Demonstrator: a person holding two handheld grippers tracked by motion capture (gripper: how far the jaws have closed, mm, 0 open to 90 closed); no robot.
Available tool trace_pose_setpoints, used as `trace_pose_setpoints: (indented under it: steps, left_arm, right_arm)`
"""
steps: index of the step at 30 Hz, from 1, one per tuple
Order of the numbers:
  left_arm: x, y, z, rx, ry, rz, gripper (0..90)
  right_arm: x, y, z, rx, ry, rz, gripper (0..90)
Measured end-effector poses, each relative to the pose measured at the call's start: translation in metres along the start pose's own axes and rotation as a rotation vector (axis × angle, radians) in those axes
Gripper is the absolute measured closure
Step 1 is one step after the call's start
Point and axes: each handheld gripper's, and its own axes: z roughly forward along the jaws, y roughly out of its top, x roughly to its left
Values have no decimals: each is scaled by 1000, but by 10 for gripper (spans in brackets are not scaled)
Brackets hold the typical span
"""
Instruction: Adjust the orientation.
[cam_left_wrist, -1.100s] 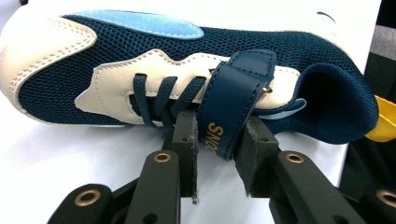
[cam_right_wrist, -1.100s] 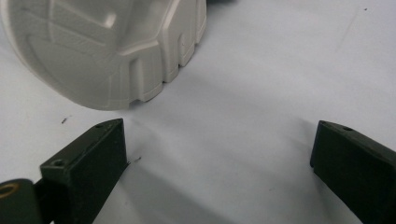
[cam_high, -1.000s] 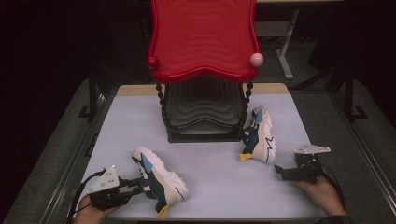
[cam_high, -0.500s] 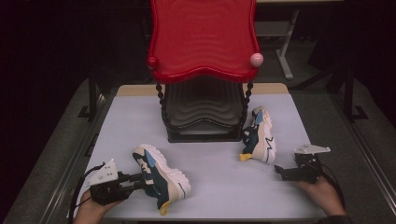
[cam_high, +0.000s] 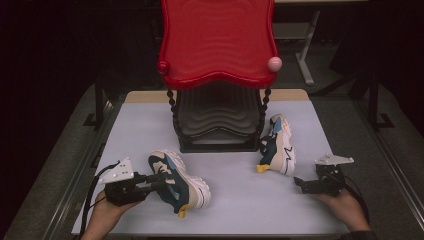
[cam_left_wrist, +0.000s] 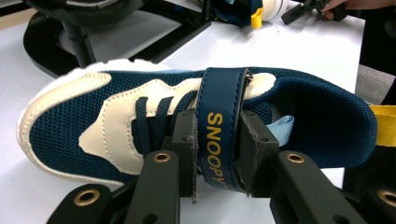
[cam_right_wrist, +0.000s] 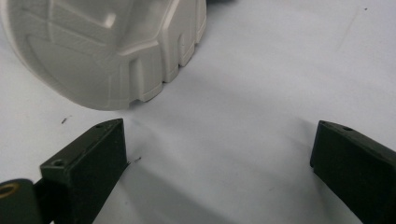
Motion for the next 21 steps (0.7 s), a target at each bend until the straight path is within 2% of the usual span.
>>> trace_pose_setpoints:
  steps: [13, 15, 21]
  left_arm:
    - [10, 23, 27, 4, 14, -10, 676]
    - [14, 28, 35, 10, 15, -20, 671]
    - [20, 34, 49, 6, 22, -26, 659]
  right_arm:
    - [0, 0, 0, 0, 0, 0, 31]
    - [0, 0, 0, 0, 0, 0, 31]
    - [0, 0, 0, 0, 1, 1, 31]
